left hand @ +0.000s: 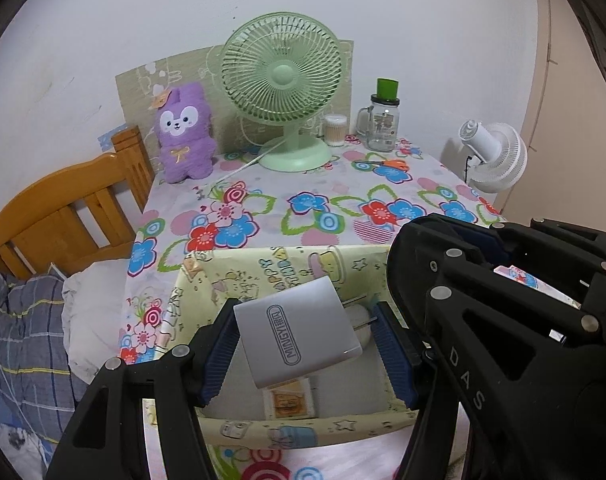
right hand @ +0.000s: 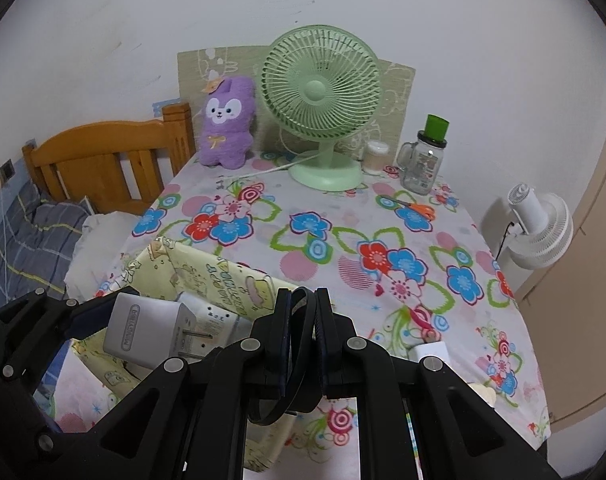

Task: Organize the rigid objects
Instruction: 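Carry the adapter with the left tool while the right tool carries the base over the yellow box, then lower and release the adapter into the box with the left tool while the right tool releases the base, then withdraw both tools from the box toward the key and coaster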

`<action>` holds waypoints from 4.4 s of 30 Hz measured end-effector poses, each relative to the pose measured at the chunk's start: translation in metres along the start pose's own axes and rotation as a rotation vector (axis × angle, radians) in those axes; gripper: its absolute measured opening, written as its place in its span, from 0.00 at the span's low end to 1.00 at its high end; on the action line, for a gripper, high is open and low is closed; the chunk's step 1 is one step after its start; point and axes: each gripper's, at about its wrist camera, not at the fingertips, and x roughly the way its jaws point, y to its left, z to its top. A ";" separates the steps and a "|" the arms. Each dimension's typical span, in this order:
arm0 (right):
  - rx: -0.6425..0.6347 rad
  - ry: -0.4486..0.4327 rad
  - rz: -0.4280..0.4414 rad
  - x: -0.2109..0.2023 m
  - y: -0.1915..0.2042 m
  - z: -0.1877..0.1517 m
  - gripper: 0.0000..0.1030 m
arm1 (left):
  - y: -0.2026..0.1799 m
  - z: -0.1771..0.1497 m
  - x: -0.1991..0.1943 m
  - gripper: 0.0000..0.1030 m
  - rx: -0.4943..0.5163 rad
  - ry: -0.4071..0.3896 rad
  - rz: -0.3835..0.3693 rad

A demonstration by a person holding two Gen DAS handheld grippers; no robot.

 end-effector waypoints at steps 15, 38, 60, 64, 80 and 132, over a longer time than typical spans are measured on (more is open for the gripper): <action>-0.008 0.060 0.036 0.036 0.026 0.001 0.13 | 0.028 -0.007 0.026 0.66 -0.015 0.053 0.015; 0.008 0.198 0.088 0.091 0.035 -0.022 0.13 | 0.035 -0.027 0.068 0.66 -0.011 0.145 0.056; 0.002 0.125 0.081 0.066 0.027 -0.018 0.63 | 0.025 -0.024 0.050 0.86 -0.020 0.119 0.021; 0.007 0.108 0.071 0.057 0.023 -0.018 0.65 | 0.020 -0.023 0.042 0.86 -0.015 0.103 0.020; 0.036 0.061 0.010 0.018 -0.006 -0.023 0.80 | -0.013 -0.018 0.016 0.89 0.001 0.059 0.017; 0.178 -0.018 -0.102 -0.049 -0.129 -0.067 0.94 | -0.145 -0.008 -0.011 0.90 0.085 -0.007 -0.084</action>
